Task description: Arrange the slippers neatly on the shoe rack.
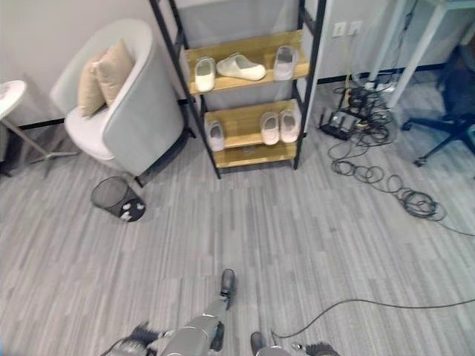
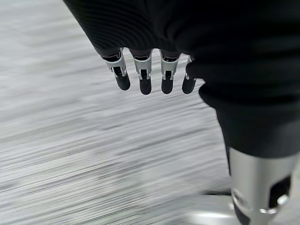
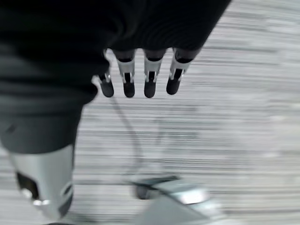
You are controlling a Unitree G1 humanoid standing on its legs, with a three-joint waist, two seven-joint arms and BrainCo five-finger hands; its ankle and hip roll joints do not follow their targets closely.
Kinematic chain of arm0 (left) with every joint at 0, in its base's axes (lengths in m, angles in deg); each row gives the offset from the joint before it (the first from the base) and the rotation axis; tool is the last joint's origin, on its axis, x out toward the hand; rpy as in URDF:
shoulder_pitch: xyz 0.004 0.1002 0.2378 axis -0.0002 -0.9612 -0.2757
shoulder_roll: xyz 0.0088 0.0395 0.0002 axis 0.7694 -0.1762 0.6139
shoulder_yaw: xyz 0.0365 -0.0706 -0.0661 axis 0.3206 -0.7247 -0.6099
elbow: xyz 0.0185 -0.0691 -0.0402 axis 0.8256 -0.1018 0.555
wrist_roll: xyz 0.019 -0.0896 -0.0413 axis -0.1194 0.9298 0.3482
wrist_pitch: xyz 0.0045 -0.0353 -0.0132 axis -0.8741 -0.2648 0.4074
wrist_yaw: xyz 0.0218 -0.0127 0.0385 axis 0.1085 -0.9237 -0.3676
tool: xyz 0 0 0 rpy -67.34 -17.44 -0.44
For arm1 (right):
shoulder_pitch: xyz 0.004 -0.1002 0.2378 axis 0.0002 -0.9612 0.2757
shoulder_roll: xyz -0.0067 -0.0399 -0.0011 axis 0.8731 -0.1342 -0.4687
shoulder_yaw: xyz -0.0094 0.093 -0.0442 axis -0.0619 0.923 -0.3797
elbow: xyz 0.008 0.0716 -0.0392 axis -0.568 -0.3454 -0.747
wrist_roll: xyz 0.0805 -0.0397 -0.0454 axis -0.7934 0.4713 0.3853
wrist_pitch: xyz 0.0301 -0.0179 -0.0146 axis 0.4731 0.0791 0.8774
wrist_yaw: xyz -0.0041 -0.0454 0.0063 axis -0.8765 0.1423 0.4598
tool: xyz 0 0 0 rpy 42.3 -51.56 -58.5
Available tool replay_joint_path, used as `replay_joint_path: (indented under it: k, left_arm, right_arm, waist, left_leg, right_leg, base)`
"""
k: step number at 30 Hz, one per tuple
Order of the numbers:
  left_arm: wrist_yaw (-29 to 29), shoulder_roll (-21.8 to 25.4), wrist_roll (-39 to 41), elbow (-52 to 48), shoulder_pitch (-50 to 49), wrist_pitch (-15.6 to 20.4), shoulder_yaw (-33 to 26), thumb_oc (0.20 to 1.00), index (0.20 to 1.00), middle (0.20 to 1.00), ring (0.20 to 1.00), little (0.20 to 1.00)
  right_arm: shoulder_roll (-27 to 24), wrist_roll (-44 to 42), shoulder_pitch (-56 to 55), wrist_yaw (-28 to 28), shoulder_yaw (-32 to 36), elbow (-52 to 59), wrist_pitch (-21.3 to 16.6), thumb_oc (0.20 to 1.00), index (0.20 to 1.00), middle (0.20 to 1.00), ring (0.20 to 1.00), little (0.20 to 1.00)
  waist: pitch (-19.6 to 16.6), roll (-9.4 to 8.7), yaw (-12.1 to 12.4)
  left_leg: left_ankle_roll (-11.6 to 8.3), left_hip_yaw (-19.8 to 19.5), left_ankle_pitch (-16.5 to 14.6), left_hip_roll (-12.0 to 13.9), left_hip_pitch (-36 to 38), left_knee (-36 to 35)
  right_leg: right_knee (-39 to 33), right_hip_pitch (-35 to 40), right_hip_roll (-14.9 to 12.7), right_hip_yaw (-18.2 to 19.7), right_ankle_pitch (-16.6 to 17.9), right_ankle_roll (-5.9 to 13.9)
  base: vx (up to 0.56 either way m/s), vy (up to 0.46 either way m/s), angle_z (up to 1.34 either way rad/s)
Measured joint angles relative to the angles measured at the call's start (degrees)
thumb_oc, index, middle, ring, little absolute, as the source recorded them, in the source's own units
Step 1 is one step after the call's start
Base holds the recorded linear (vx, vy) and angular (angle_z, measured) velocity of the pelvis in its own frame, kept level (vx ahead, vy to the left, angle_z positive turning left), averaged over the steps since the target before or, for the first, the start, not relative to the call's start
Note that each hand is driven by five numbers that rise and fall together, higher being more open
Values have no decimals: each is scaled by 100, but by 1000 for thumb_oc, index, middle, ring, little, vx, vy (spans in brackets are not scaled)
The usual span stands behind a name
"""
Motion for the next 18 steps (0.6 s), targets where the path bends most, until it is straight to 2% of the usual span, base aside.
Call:
replay_joint_path:
  k: [1, 2, 3, 4, 5, 6, 7, 8, 9, 10, 11, 12, 13, 14, 15, 16, 17, 18]
  left_arm:
    - [-40, 102, 10, 195, -259, -33, -115, 1000, 1000, 1000, 1000, 1000]
    - [-45, 168, 17, 233, -489, -54, -279, 1000, 1000, 1000, 1000, 1000]
    - [-39, 207, 32, 141, -561, -123, -289, 1000, 1000, 1000, 1000, 1000]
    - [-36, 222, 54, -36, -532, -128, -221, 1000, 1000, 1000, 1000, 1000]
    - [-53, 289, 50, -327, -409, -147, -134, 1000, 1000, 1000, 1000, 1000]
    - [-39, 351, 67, -693, -223, -133, -131, 1000, 1000, 1000, 1000, 1000]
    - [-39, 304, 70, -1052, 7, -88, -133, 1000, 1000, 1000, 1000, 1000]
    - [-40, 245, 86, -1174, 206, -78, -133, 1000, 1000, 1000, 1000, 1000]
    - [-47, 192, 122, -1249, 423, 32, -120, 1000, 1000, 1000, 1000, 1000]
    - [-74, 77, 156, -1315, 763, 17, -132, 1000, 1000, 1000, 1000, 1000]
    - [-127, 89, 236, -1318, 903, 24, -142, 1000, 1000, 1000, 1000, 1000]
    - [-151, 98, 259, -1318, 973, 36, -176, 1000, 1000, 1000, 1000, 1000]
    - [-151, 122, 272, -1297, 998, 42, -198, 1000, 1000, 1000, 1000, 1000]
    - [-153, 150, 277, -1145, 966, 98, -189, 1000, 1000, 1000, 1000, 1000]
    - [-154, 119, 277, -1043, 806, 127, -187, 1000, 1000, 1000, 1000, 1000]
    - [-154, 62, 277, -953, 672, 134, -187, 1000, 1000, 1000, 1000, 1000]
    - [-165, -57, 275, -741, 315, 168, -189, 1000, 1000, 1000, 1000, 1000]
    - [-238, -67, 278, -456, -132, 149, -224, 1000, 1000, 1000, 1000, 1000]
  right_arm:
    - [221, -100, -216, 21, 258, 109, -62, 1000, 1000, 1000, 1000, 1000]
    - [435, -219, -417, 44, 494, 123, -83, 1000, 1000, 1000, 1000, 1000]
    - [575, -287, -435, 53, 513, 154, -115, 1000, 1000, 1000, 1000, 1000]
    - [617, -284, -435, 66, 389, 122, -126, 1000, 1000, 1000, 1000, 1000]
    - [609, -272, -390, 94, 259, 163, -127, 1000, 1000, 1000, 1000, 1000]
    - [634, -272, -389, 121, 184, 335, -144, 1000, 1000, 1000, 1000, 1000]
    - [609, -273, -375, 140, 195, 600, -194, 1000, 1000, 1000, 1000, 1000]
    - [568, -273, -336, 152, 208, 764, -195, 1000, 1000, 1000, 1000, 1000]
    - [535, -274, -318, 158, 217, 792, -228, 1000, 1000, 1000, 1000, 1000]
    - [522, -271, -406, 188, 219, 930, -265, 1000, 1000, 1000, 1000, 1000]
    - [482, -271, -394, 226, 211, 1185, -338, 1000, 1000, 1000, 1000, 1000]
    - [436, -271, -399, 232, 192, 1292, -392, 1000, 1000, 1000, 1000, 1000]
    - [408, -269, -407, 230, 210, 1277, -393, 1000, 1000, 1000, 1000, 1000]
    - [382, -367, -434, 228, 362, 1109, -388, 1000, 1000, 1000, 1000, 1000]
    - [340, -375, -422, 210, 439, 992, -389, 1000, 1000, 1000, 1000, 1000]
    - [305, -367, -441, 187, 442, 906, -388, 1000, 1000, 1000, 1000, 1000]
    - [122, -340, -517, 151, 494, 691, -380, 1000, 1000, 1000, 1000, 1000]
    - [9, -326, -795, 130, 507, 454, -357, 1000, 1000, 1000, 1000, 1000]
  waist:
    - [-302, -340, -11]
    - [-492, -593, 9]
    - [-602, -785, 3]
    - [-671, -861, 17]
    - [-714, -856, 103]
    - [-781, -780, 127]
    - [-880, -595, 119]
    - [-874, -450, 136]
    - [-912, -210, 89]
    - [-847, 68, 29]
    - [-768, 228, -6]
    - [-745, 236, -161]
    - [-727, 227, -229]
    - [-682, -6, -401]
    - [-686, -138, -496]
    - [-697, -153, -553]
    - [-705, -136, -594]
    - [-727, -152, -556]
  left_leg:
    - [56, 87, -46, -212, 153, 339]
    - [40, 83, 44, -319, 548, 140]
    - [152, 68, 84, -374, 856, -62]
    - [250, 32, 18, -367, 1031, -107]
    - [355, 20, -232, -359, 1244, -84]
    - [375, -1, -418, -394, 1402, -88]
    - [531, 17, -547, -496, 1484, -70]
    - [564, 32, -595, -554, 1545, -53]
    - [490, -2, -625, -550, 1612, -62]
    - [436, -474, -666, -483, 1816, -136]
    - [400, -738, -687, -396, 2037, -284]
    - [239, -796, -782, -360, 2195, -275]
    - [12, -896, -934, -339, 2307, -281]
    - [-87, -890, -996, -449, 2592, -288]
    - [-94, -840, -1001, -532, 2813, -274]
    - [-94, -818, -1001, -587, 2971, -222]
    - [-142, -799, -1029, -754, 3150, 68]
    - [-359, -606, -1344, -1096, 3244, 864]
  right_leg:
    - [-212, 286, -171, 41, -183, -61]
    - [-45, 491, -230, 18, -344, 85]
    - [404, 446, -246, -96, -388, 345]
    - [828, 379, -182, -144, -308, 565]
    - [1570, 149, -60, -178, -256, 829]
    - [2777, -283, -13, -476, -317, 975]
    - [3918, -917, -212, -766, -282, 1043]
    - [4657, -1317, -420, -928, -236, 1113]
    - [4940, -1665, -547, -1032, -246, 1102]
    - [5045, -2171, -787, -1443, -571, 597]
    - [4796, -2718, -810, -1753, -709, 372]
    - [3849, -2963, -591, -1714, -710, 367]
    - [3189, -3086, -496, -1717, -668, 386]
    - [2085, -3290, -349, -1736, -276, 406]
    - [1666, -3411, -213, -1799, 77, 192]
    - [1467, -3411, -126, -1908, 330, -50]
    - [1236, -3371, 48, -2183, 703, -467]
    - [757, -2982, 93, -1981, 1615, -889]
  base:
    - [463, 179, -17]
    - [376, 159, 1]
    - [386, 180, 8]
    - [360, 181, 7]
    - [326, 173, 0]
    - [173, 98, -14]
    - [263, 154, -8]
    - [242, 142, -7]
    - [347, 182, -9]
    - [358, 109, -28]
    - [356, 56, -30]
    - [362, -6, -13]
    - [273, -65, 35]
    - [270, -88, 42]
    - [353, -166, 46]
    - [360, -196, 29]
    - [574, -369, 51]
    - [388, -267, 60]
